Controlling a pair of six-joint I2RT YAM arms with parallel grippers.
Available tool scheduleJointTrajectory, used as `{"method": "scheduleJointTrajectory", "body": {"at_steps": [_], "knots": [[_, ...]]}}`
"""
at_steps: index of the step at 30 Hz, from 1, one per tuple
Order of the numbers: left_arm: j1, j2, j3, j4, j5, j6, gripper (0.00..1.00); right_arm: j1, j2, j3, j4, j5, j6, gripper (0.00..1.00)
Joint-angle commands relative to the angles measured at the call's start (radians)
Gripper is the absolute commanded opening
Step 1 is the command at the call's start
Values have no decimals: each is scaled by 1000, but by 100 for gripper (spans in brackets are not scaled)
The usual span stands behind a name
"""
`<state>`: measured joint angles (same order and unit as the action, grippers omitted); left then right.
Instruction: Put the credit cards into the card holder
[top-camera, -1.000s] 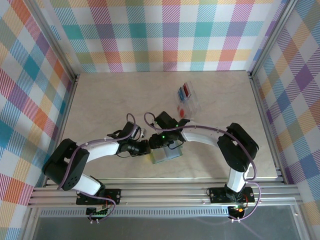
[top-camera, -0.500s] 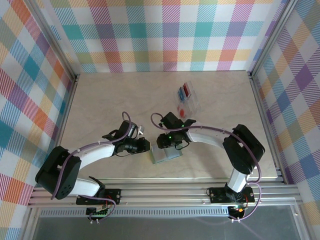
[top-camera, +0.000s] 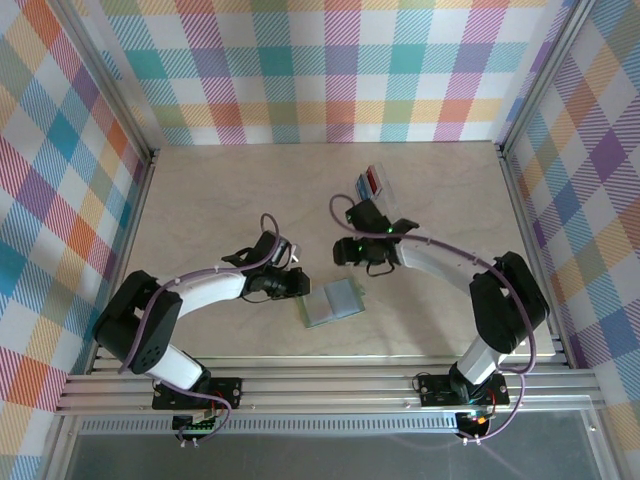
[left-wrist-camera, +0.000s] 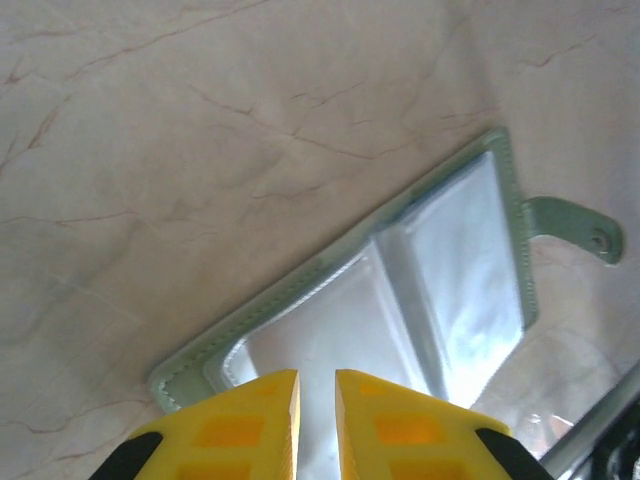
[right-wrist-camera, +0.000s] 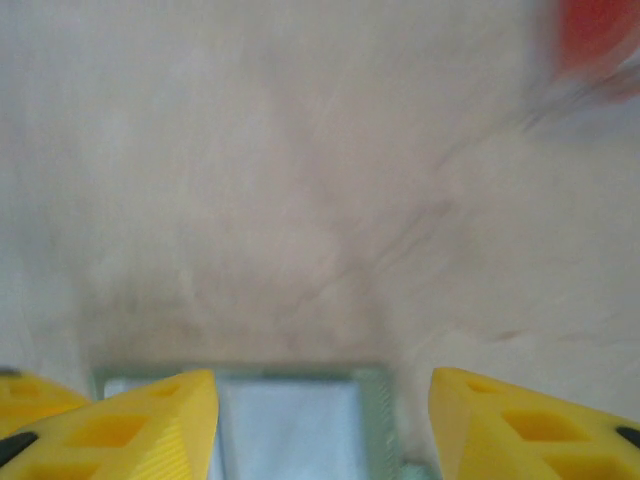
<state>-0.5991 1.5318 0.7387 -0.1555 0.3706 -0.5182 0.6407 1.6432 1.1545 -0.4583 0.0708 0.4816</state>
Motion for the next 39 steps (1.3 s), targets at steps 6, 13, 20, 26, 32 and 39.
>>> {"method": "scheduleJointTrajectory", "body": {"at_steps": [6, 13, 20, 26, 32, 39], "knots": [[-10, 37, -17, -59, -91, 58, 15, -88, 167, 306, -199, 182, -111, 61], [-10, 41, 1, -102, -158, 81, 14, -117, 379, 550, -313, 172, -166, 59], [-10, 67, 9, -95, -148, 82, 14, -125, 466, 632, -349, 239, -194, 58], [-10, 82, 10, -81, -125, 78, 14, -125, 520, 665, -368, 228, -216, 58], [-10, 76, 9, -81, -130, 80, 14, -125, 565, 699, -398, 182, -228, 57], [-10, 86, 11, -79, -133, 81, 14, -125, 536, 684, -376, 107, -239, 53]]}}
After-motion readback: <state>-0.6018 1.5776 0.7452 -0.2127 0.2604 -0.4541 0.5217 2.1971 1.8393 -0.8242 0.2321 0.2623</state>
